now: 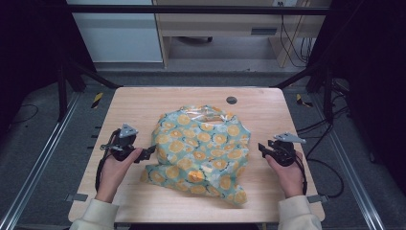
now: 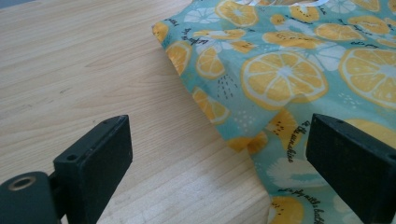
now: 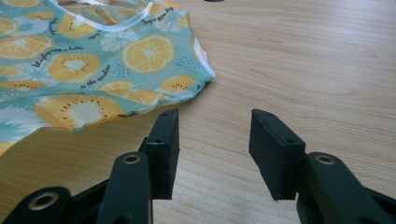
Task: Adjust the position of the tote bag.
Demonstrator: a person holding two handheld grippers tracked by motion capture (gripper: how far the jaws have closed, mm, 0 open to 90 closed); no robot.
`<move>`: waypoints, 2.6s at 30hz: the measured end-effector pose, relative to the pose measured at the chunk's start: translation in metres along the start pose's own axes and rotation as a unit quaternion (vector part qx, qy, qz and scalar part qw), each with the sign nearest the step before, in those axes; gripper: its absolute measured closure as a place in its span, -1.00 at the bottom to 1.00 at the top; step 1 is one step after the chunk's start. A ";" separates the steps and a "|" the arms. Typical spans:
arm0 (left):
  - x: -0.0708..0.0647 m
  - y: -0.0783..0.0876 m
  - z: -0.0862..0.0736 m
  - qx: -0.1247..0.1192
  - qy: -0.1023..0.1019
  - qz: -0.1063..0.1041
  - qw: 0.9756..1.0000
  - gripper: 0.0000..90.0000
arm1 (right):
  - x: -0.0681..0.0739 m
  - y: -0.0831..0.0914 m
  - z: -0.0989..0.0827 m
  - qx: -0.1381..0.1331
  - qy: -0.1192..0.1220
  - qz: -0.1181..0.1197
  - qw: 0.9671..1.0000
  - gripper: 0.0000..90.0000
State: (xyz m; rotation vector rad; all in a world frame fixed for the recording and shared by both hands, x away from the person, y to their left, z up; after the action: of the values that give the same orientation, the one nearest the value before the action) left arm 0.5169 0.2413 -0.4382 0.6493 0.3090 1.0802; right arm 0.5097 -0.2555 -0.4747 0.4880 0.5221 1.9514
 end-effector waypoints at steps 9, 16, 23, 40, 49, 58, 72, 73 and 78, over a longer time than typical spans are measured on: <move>-0.007 0.000 0.002 -0.002 -0.003 -0.005 1.000 -0.86 | 0.002 -0.001 0.002 0.008 0.002 0.001 1.000 -0.07; -0.013 -0.001 0.004 0.001 -0.011 -0.010 1.000 -0.86 | 0.007 -0.002 0.006 0.013 0.005 0.002 1.000 -0.22; -0.013 0.000 0.006 0.000 -0.010 -0.011 1.000 -0.86 | 0.010 -0.003 0.014 0.011 0.003 0.005 1.000 -0.45; -0.006 -0.059 0.052 0.073 0.022 -0.009 0.997 -0.86 | 0.003 -0.065 0.064 0.086 0.037 0.035 0.995 -0.34; -0.009 -0.058 0.058 0.064 0.015 -0.003 0.998 -0.87 | -0.001 -0.091 0.058 0.095 0.028 0.040 0.994 -0.33; -0.005 -0.051 0.056 0.054 0.017 0.000 0.998 -0.88 | 0.007 -0.106 0.052 0.110 0.047 0.038 0.992 -0.39; -0.009 -0.051 0.054 0.056 0.009 0.006 0.998 -0.88 | 0.007 -0.113 0.046 0.122 0.060 0.040 0.990 -0.37; -0.009 -0.051 0.054 0.056 0.009 0.006 0.998 -0.88 | 0.007 -0.113 0.046 0.122 0.060 0.040 0.990 -0.37; -0.008 -0.049 0.053 0.052 0.012 0.006 0.999 -0.88 | 0.008 -0.115 0.045 0.129 0.060 0.037 0.989 -0.25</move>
State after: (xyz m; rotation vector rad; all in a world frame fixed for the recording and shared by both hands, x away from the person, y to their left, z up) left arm 0.5768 0.2012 -0.4282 0.7323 0.3847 1.0888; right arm 0.6151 -0.1973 -0.5009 0.5609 0.8518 2.0020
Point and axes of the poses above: each handheld gripper's, and its own axes: y roughly backward along the jaws, z roughly out of its top, x roughly to its left, the point moved 1 cm from there along -y, roughly forward along the jaws, and after that the axes turned 6 degrees about z, right-handed, at the moved point
